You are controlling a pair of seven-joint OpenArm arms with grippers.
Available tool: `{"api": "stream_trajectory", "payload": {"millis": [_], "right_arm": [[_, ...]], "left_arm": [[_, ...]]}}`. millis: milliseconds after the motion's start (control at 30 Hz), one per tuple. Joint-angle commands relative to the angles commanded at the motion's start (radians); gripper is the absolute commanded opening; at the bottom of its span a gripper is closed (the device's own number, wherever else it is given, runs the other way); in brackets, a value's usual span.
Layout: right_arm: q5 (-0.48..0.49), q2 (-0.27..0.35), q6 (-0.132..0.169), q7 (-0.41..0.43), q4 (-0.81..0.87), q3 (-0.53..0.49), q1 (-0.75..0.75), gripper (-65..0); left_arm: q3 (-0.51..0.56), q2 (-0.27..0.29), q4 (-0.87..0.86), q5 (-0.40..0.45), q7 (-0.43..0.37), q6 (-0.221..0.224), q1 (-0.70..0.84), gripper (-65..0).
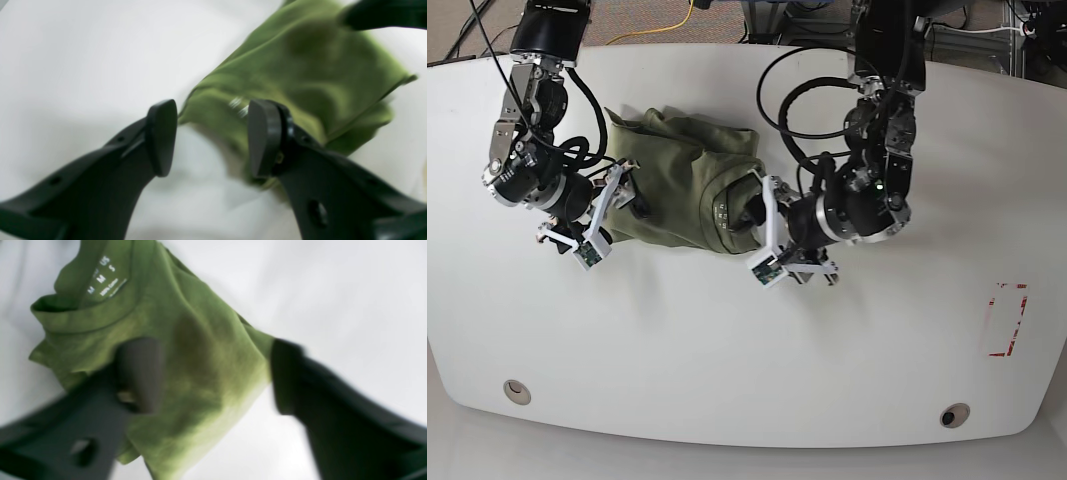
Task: Layout the t-shirt on the table in an organized manner, then fold the t-shirt properly
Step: 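Move the right gripper to the bundle and grasp its edge, then hold the bundle with both grippers and square it into a neat rectangle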
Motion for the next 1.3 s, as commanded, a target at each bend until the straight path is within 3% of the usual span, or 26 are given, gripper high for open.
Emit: {"api": "stream_trajectory", "payload": {"millis": [100,267,667,867,1067,1300], "right_arm": [[0.0,0.025,0.0,0.077,-0.077,0.002,-0.002,-46.6],[0.005,0.072,0.0,0.195,-0.226,-0.061,0.0,-45.8],[-0.002,0.095,0.0,0.407,-0.454,-0.112,-0.015,-46.0],[-0.002,0.097,0.0,0.428,-0.46,-0.112,-0.038,-46.1],[0.0,0.097,0.0,0.43,-0.425,-0.107,-0.08,-46.1],[0.006,0.071,0.0,0.423,-0.241,-0.104,-0.19,-46.3]], "left_arm": [[0.048,0.0,-0.087,0.0,-0.002,0.0,-0.002,-33.2],[0.107,-0.006,-0.178,-0.002,-0.003,0.021,-0.002,-33.2],[0.161,-0.215,-0.186,-0.008,-0.002,0.016,0.008,-33.2],[0.161,-0.287,-0.17,-0.008,-0.002,0.015,0.011,-33.2],[0.161,-0.301,-0.221,-0.008,-0.026,0.013,-0.028,-33.2],[0.163,-0.297,-0.27,-0.002,-0.069,0.0,-0.104,-33.2]]}}
